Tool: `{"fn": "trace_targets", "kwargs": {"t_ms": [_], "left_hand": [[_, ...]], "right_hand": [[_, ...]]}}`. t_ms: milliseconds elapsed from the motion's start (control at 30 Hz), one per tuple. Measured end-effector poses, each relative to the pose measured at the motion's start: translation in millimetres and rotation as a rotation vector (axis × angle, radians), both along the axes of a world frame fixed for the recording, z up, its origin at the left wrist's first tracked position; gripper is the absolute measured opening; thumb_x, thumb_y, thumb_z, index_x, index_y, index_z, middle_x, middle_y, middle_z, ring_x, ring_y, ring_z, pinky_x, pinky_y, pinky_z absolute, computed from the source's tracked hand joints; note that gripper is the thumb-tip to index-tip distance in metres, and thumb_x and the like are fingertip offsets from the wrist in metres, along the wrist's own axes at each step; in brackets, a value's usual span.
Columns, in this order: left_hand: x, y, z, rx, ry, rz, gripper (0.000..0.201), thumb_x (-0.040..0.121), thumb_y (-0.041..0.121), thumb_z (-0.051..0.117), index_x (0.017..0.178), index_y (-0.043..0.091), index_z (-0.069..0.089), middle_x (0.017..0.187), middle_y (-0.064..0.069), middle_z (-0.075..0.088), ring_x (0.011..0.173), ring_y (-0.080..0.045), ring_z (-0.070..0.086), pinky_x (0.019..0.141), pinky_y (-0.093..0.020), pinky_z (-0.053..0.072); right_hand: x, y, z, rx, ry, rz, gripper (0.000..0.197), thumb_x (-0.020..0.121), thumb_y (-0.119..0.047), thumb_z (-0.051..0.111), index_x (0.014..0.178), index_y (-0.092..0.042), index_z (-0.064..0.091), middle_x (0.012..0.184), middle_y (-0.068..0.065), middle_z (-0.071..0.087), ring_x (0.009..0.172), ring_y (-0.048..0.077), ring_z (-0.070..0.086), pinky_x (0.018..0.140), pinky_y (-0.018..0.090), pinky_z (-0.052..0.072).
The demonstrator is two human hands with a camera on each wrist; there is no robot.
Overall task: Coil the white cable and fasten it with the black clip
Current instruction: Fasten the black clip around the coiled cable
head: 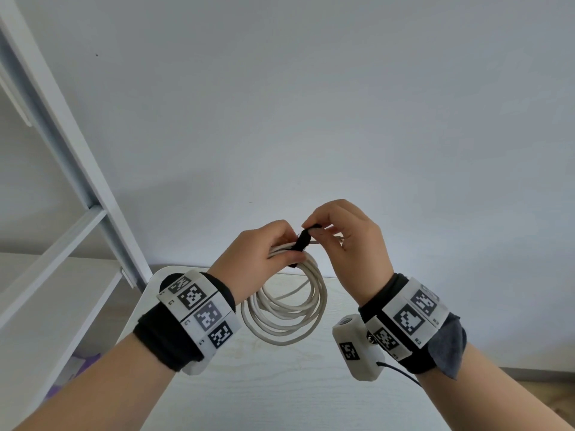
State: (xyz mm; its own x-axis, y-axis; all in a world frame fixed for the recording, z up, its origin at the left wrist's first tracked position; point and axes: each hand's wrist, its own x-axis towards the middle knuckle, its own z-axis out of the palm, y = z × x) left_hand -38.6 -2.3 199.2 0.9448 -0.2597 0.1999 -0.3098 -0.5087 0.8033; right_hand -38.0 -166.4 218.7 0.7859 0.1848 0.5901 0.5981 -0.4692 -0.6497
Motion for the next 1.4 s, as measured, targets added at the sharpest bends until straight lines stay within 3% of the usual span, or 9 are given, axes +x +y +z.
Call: {"fn": "trace_targets", "kwargs": {"t_ms": [333, 433, 567, 767, 933, 1033, 1200, 1333, 1400], "left_hand": [[2.3, 1.3, -5.2, 0.070, 0.020, 0.017, 0.030, 0.084, 0.039, 0.062, 0.061, 0.025, 0.049, 0.056, 0.014, 0.061, 0.050, -0.006, 0.044, 0.052, -0.019, 0.032], [-0.6, -1.7, -5.2, 0.070, 0.007, 0.008, 0.027, 0.084, 0.037, 0.063, 0.071, 0.015, 0.054, 0.069, 0.003, 0.070, 0.065, -0.016, 0.059, 0.062, -0.030, 0.042], [-3.9, -5.2, -4.1, 0.107, -0.041, -0.011, 0.024, 0.083, 0.036, 0.065, 0.072, 0.017, 0.056, 0.068, 0.002, 0.069, 0.066, -0.016, 0.058, 0.063, -0.028, 0.042], [-8.4, -5.1, -4.4, 0.201, -0.162, -0.032, 0.016, 0.079, 0.040, 0.068, 0.079, 0.026, 0.060, 0.072, 0.011, 0.057, 0.068, -0.005, 0.050, 0.058, -0.015, 0.034], [-10.6, -4.3, -2.0, 0.141, -0.307, -0.067, 0.019, 0.076, 0.037, 0.071, 0.078, 0.027, 0.056, 0.083, 0.012, 0.055, 0.075, -0.010, 0.054, 0.065, -0.024, 0.044], [-13.9, -4.0, -1.1, 0.168, -0.395, -0.106, 0.020, 0.077, 0.047, 0.058, 0.078, 0.030, 0.049, 0.093, 0.013, 0.051, 0.072, -0.012, 0.055, 0.062, -0.025, 0.045], [-19.3, -6.0, 1.1, 0.174, -0.507, -0.124, 0.025, 0.081, 0.042, 0.057, 0.077, 0.017, 0.054, 0.095, 0.015, 0.048, 0.066, -0.011, 0.054, 0.058, -0.025, 0.044], [-19.6, -6.2, 6.1, 0.144, -0.514, -0.123, 0.025, 0.081, 0.041, 0.058, 0.075, 0.016, 0.054, 0.101, 0.018, 0.048, 0.071, -0.010, 0.055, 0.062, -0.025, 0.045], [-20.6, -6.0, 6.9, 0.094, -0.488, -0.146, 0.018, 0.081, 0.039, 0.058, 0.076, 0.024, 0.050, 0.099, 0.017, 0.052, 0.076, -0.008, 0.056, 0.064, -0.024, 0.046]], "right_hand": [[-3.2, -2.1, 3.2, -0.066, -0.157, 0.000, 0.016, 0.081, 0.000, 0.056, 0.082, -0.011, 0.067, 0.080, -0.002, 0.066, 0.072, 0.008, 0.062, 0.066, 0.021, 0.052], [-0.7, -2.3, 7.7, 0.000, -0.014, 0.003, 0.019, 0.080, 0.003, 0.055, 0.080, -0.013, 0.066, 0.076, -0.007, 0.063, 0.069, 0.008, 0.062, 0.064, 0.013, 0.049], [14.6, -5.8, 20.0, -0.044, 0.291, -0.011, 0.023, 0.082, 0.001, 0.055, 0.075, -0.020, 0.064, 0.072, -0.007, 0.066, 0.063, 0.009, 0.064, 0.066, 0.022, 0.054], [35.4, -16.7, 34.5, -0.055, 0.848, 0.241, 0.021, 0.089, 0.001, 0.049, 0.078, -0.013, 0.061, 0.072, 0.002, 0.067, 0.052, 0.007, 0.066, 0.053, 0.016, 0.054], [41.3, -19.5, 20.0, -0.016, 1.131, 0.423, 0.021, 0.091, 0.003, 0.044, 0.081, -0.008, 0.059, 0.067, 0.005, 0.067, 0.053, 0.014, 0.066, 0.049, 0.020, 0.053], [44.3, -17.3, 10.6, 0.012, 1.165, 0.477, 0.019, 0.088, 0.003, 0.048, 0.078, -0.008, 0.060, 0.061, 0.001, 0.065, 0.054, 0.012, 0.060, 0.051, 0.019, 0.048], [42.1, -8.7, 8.1, 0.022, 1.118, 0.521, 0.015, 0.071, -0.007, 0.054, 0.084, -0.006, 0.063, 0.077, 0.005, 0.064, 0.074, 0.018, 0.057, 0.076, 0.028, 0.044], [37.1, -4.7, 6.6, 0.079, 1.122, 0.631, 0.025, 0.070, -0.005, 0.051, 0.062, -0.019, 0.070, 0.059, -0.007, 0.066, 0.055, 0.006, 0.057, 0.057, 0.016, 0.046], [36.0, -4.2, 3.2, 0.063, 1.090, 0.645, 0.027, 0.070, 0.000, 0.052, 0.061, -0.018, 0.070, 0.058, -0.006, 0.066, 0.055, 0.006, 0.059, 0.057, 0.014, 0.047]]}}
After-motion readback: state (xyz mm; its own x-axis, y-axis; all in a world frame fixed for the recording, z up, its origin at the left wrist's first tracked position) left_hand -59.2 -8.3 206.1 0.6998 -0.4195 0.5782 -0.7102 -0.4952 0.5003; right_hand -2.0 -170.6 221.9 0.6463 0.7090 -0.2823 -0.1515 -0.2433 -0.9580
